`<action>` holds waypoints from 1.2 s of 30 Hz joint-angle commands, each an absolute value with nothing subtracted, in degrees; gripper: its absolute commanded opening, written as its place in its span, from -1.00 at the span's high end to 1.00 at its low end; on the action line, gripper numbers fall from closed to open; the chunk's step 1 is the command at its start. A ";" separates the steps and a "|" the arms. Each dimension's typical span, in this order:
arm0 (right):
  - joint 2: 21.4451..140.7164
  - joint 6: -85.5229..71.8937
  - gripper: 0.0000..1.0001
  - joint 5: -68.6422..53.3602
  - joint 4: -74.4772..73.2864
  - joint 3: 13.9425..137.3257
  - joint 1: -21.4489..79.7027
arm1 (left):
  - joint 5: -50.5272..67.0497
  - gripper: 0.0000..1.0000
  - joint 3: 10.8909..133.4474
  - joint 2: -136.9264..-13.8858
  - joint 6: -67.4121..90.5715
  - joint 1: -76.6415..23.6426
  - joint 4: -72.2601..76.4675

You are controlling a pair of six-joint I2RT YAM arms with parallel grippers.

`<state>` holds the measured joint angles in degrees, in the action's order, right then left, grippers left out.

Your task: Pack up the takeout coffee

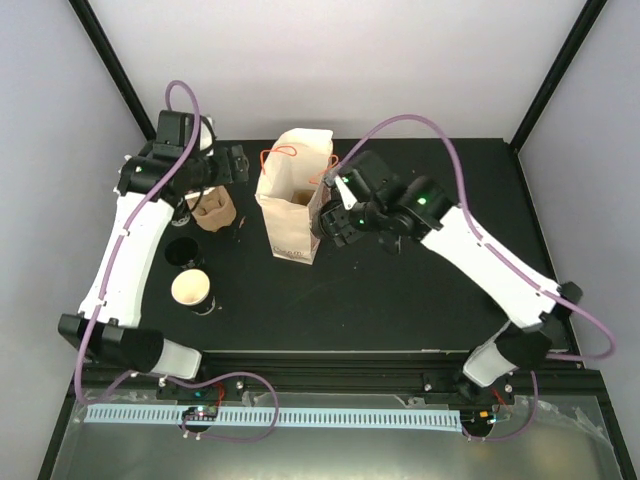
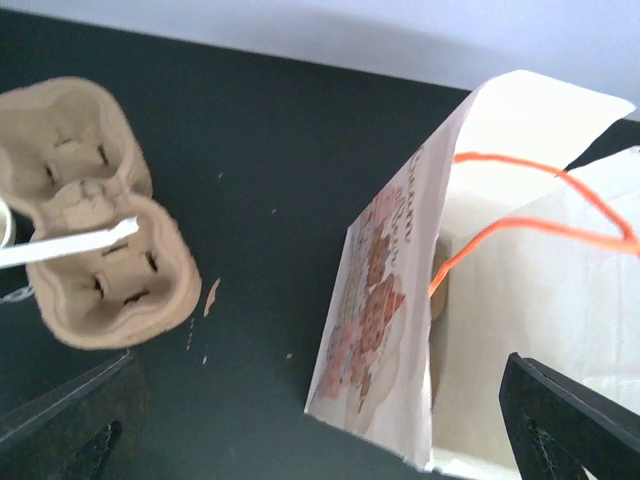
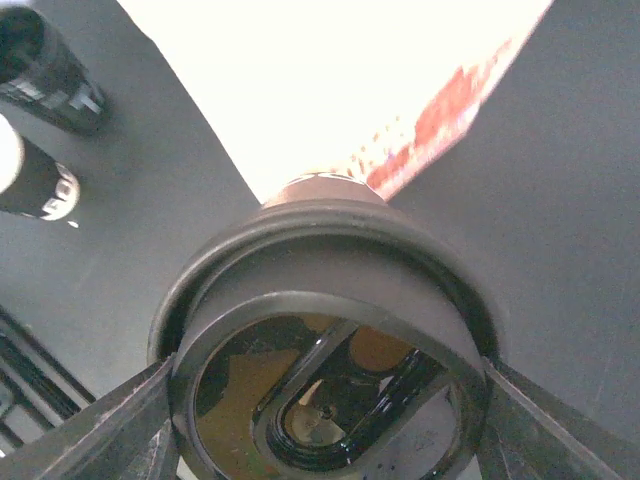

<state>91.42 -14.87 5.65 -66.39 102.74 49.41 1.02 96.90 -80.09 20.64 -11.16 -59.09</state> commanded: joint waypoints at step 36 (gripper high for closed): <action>73.93 8.76 -0.18 14.94 -32.66 95.89 49.19 | 2.09 -0.78 99.31 -91.23 4.10 -17.57 -53.34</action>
<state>74.87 8.16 14.85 -34.68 95.90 49.41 7.99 95.11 -86.15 4.78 -17.45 -53.10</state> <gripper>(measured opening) 0.746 0.910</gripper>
